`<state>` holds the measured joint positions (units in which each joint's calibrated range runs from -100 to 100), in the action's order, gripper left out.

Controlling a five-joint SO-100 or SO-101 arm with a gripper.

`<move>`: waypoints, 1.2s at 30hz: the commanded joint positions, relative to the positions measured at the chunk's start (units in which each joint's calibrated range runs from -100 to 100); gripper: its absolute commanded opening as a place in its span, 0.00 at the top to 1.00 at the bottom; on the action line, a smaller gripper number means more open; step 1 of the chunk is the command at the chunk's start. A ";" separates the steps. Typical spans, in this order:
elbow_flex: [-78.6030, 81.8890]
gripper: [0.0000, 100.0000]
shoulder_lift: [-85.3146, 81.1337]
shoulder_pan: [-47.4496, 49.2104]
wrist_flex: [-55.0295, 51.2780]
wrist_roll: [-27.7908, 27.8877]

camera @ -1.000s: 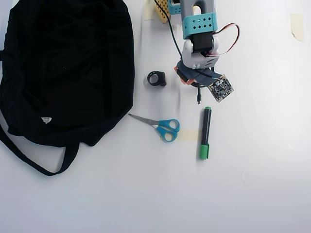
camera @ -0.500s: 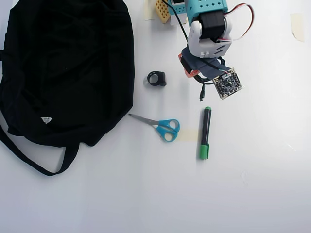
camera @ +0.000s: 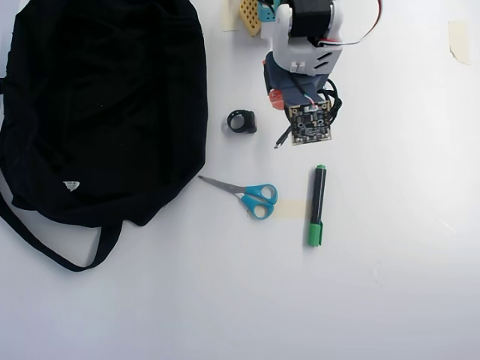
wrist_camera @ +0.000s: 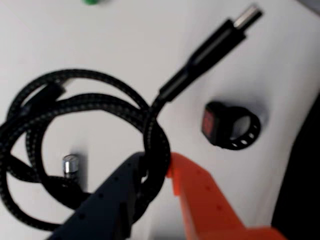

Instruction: Put the cable into the black bag

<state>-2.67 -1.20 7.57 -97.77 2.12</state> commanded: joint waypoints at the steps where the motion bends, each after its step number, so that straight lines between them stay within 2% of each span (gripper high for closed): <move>1: -1.55 0.98 -2.78 -4.05 -1.46 -0.18; 12: -3.44 0.98 -2.95 -12.13 -1.46 -0.24; 16: -4.16 0.98 -2.95 -15.12 -1.46 -3.49; 23: -3.71 0.98 -2.78 -22.38 -1.46 -4.38; 28: -4.07 0.98 -2.78 -26.27 -1.46 -8.26; 36: -4.16 0.98 -2.86 -34.49 -1.37 -8.10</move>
<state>-4.40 -1.20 -23.81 -97.77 -6.42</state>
